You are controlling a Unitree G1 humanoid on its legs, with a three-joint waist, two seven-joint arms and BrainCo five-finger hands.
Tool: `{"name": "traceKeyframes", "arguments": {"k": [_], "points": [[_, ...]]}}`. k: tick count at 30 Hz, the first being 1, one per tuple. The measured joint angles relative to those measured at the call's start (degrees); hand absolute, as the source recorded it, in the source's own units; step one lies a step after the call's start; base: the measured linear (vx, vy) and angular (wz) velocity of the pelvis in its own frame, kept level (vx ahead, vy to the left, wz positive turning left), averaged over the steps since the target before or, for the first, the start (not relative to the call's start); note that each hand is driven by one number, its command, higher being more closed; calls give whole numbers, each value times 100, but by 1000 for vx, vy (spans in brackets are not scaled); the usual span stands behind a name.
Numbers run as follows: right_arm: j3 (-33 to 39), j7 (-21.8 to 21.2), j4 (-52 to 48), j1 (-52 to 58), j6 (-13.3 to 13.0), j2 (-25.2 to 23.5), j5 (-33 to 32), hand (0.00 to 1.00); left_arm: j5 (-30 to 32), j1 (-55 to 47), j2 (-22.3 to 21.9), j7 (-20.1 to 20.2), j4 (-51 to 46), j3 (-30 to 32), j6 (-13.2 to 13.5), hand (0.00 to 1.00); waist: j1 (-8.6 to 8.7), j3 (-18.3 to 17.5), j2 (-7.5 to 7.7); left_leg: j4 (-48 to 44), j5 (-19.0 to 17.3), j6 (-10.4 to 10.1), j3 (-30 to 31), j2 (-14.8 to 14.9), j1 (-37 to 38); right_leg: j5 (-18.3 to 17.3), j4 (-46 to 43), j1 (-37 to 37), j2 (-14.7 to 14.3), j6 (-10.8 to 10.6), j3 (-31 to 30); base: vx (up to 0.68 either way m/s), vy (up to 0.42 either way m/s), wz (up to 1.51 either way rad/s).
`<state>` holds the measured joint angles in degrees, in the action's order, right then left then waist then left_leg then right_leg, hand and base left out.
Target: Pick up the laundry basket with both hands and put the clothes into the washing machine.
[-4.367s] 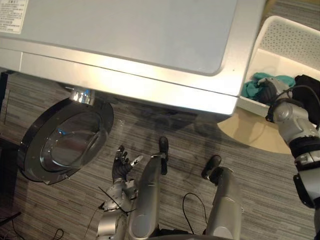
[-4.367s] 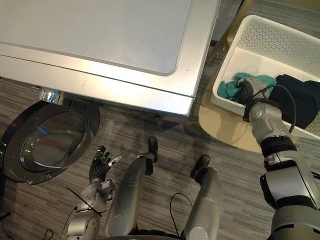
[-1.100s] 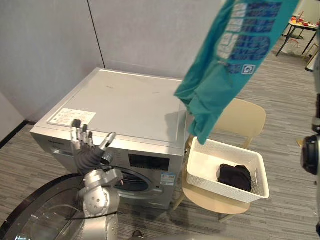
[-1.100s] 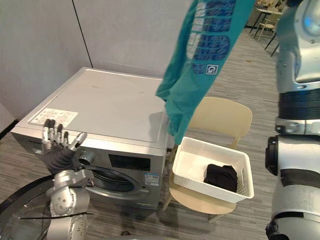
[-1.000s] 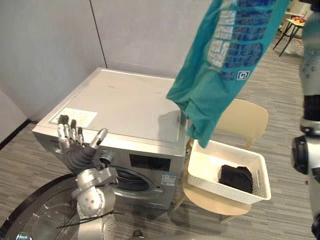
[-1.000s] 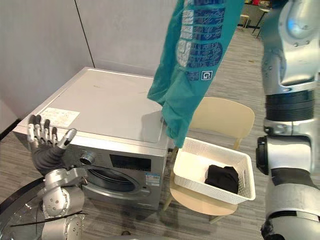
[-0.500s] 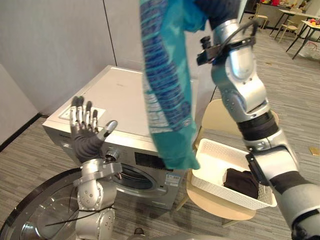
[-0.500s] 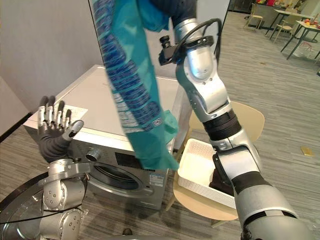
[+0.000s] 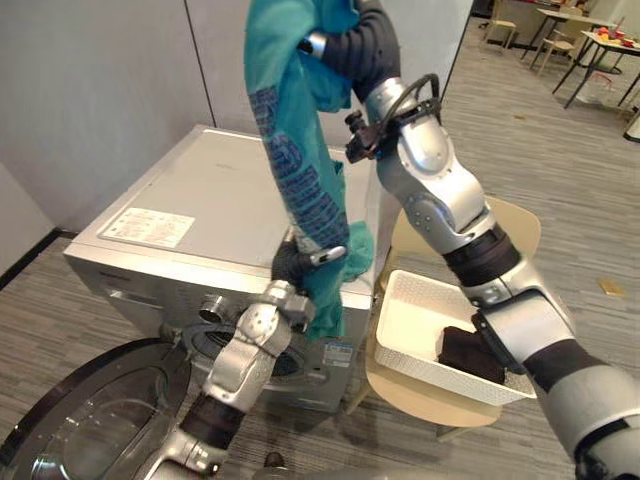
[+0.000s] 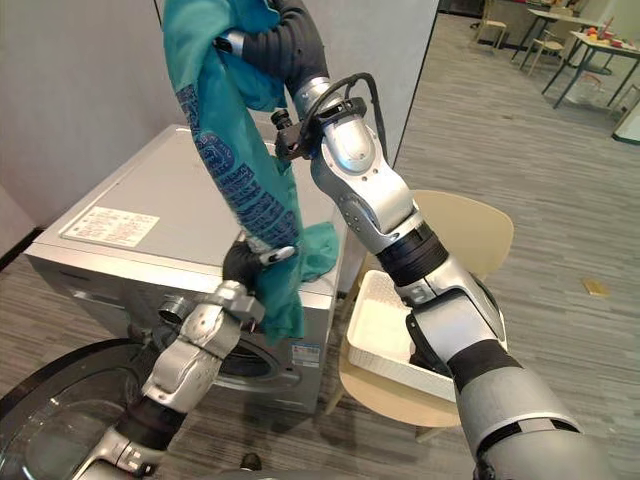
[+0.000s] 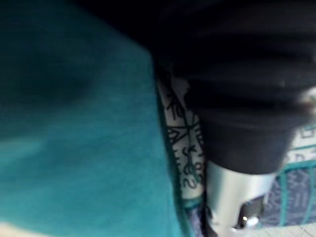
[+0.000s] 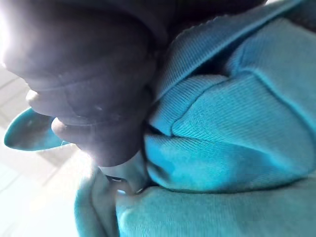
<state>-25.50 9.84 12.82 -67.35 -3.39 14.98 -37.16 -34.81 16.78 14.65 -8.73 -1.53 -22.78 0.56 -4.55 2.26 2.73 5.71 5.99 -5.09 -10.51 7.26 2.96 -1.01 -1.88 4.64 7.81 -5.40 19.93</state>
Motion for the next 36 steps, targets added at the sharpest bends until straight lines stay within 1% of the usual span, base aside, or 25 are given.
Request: {"name": "traceKeyframes", "arguments": {"k": [1, 2, 5, 6, 7, 8, 10, 12, 13, 18, 22, 25, 26, 29, 30, 31, 32, 33, 34, 36], "points": [[-2, 3, 1, -28, 1, -19, -1, 100, -55, 117, 14, 1, 65, -62, -8, 0, 39, 2, 2, -11, 1, 1, -1, -1, -2, 2, 0, -1, 1, 2, -4, 20, 3, -9], [-1, 7, -2, -87, 1, -35, -11, 100, -113, 468, 14, -4, 338, -212, -9, 0, 77, 2, 7, -19, 3, 3, -21, 11, 5, 7, 6, -1, -9, 9, -30, 19, 0, -5], [-4, 18, -1, -201, 2, -54, -14, 100, -114, 1162, 2, -22, 991, -409, -9, 0, 82, 5, 13, -19, 21, -26, -48, 86, -19, 36, 19, -64, -91, 56, -98, 0, -22, -13], [-4, 23, -1, -231, 3, -82, -14, 100, -111, 1408, -18, -39, 1256, -445, -14, 100, 105, 5, 12, -19, 30, -39, -59, 126, -33, 58, 45, -76, -133, 89, -113, -9, -43, -14], [-4, 27, -1, -232, 3, -101, -14, 100, -110, 1507, -36, -53, 1371, -444, -16, 100, 130, 5, 14, -19, 35, -47, -62, 149, -34, 68, 64, -73, -154, 104, -118, -12, -55, -8], [-4, 27, -3, -233, 3, -124, -17, 100, -101, 1662, -56, -141, 1540, -449, -14, 100, 200, 11, 33, -19, 51, -73, -62, 185, -44, 80, 91, -73, -193, 122, -119, -9, -46, -3], [-4, 50, -4, -232, 8, -114, -29, 100, -97, 1802, -106, -251, 1725, -453, -24, 100, 251, 18, 43, -20, 61, -88, -74, 232, -47, 91, 99, -82, -247, 143, -135, -13, -43, -6], [-4, 110, -16, -232, 8, -112, -48, 100, -99, 1836, -143, -287, 1805, -456, -28, 100, 350, 19, 46, -21, 67, -98, -86, 268, -45, 91, 100, -90, -284, 155, -151, -11, -32, -6], [-4, 138, -26, -232, 8, -108, -48, 100, -98, 1837, -144, -307, 1833, -459, -31, 100, 368, 19, 46, -22, 67, -100, -93, 283, -43, 90, 101, -96, -301, 160, -166, -7, -20, -10], [2, 149, -143, -229, 8, -89, -48, 100, -55, 1851, -188, -408, 1902, -451, -32, 100, 378, 22, 59, -26, 64, -104, -243, 333, -33, 129, 100, -184, -344, 210, -328, -2, -5, -16], [51, 151, -387, -108, 3, 59, -50, 100, -55, 1851, -211, -430, 1898, -399, -32, 100, 373, 34, 133, -27, 66, -107, -240, 367, -31, 129, 99, -184, -377, 212, -329, 0, 0, 0], [406, 131, -666, 320, -8, 129, -62, 100, -50, 1788, -193, -517, 1710, -308, -94, 100, 372, 33, 146, -27, 69, -109, -233, 324, -31, 128, 87, -183, -336, 209, -314, 5, 11, 1], [685, 117, -854, 620, -15, 252, -147, 100, -42, 1678, -186, -514, 1469, -136, -145, 100, 379, 33, 146, -26, 70, -108, -226, 290, -31, 126, 81, -182, -305, 202, -305, 11, 32, 3], [1282, 111, -1232, 1237, -33, 489, -207, 100, -25, 1343, -156, -514, 900, 199, -151, 100, 391, 34, 146, -25, 70, -108, -227, 256, -30, 124, 78, -182, -270, 186, -305, 4, 12, 1], [1543, 115, -1347, 1503, -45, 553, -208, 0, 86, 1184, -139, -514, 657, 343, -152, 100, 392, 34, 145, -25, 70, -108, -226, 252, -29, 122, 78, -181, -266, 183, -305, 0, 0, 0], [1895, 111, -1465, 1897, -60, 613, -212, 0, 244, 927, -111, -511, 304, 582, -153, 100, 395, 34, 144, -24, 70, -108, -225, 253, -27, 119, 78, -181, -267, 178, -305, 0, 0, 0], [2341, 114, -1614, 2434, -61, 643, -205, 0, 479, 532, -105, -513, -200, 958, -148, 100, 404, 35, 137, -24, 70, -108, -226, 254, -24, 116, 79, -181, -270, 174, -305, 0, 0, 0], [2528, 117, -1699, 2682, -62, 657, -184, 0, 566, 360, -106, -515, -407, 1112, -143, 100, 404, 33, 130, -24, 70, -108, -226, 254, -25, 115, 82, -181, -270, 174, -305, 0, 0, 0], [2841, 114, -1845, 3159, -59, 673, -101, 0, 679, 55, -109, -512, -754, 1396, -136, 100, 403, 31, 110, -23, 70, -108, -227, 253, -23, 115, 87, -179, -269, 174, -305, 0, 0, 0], [3128, 106, -2050, 3756, -48, 651, 83, 0, 826, -331, -138, -508, -1151, 1739, -126, 100, 403, 27, 71, -22, 70, -108, -226, 252, -23, 116, 93, -178, -269, 174, -304, 0, 0, 0]]}}
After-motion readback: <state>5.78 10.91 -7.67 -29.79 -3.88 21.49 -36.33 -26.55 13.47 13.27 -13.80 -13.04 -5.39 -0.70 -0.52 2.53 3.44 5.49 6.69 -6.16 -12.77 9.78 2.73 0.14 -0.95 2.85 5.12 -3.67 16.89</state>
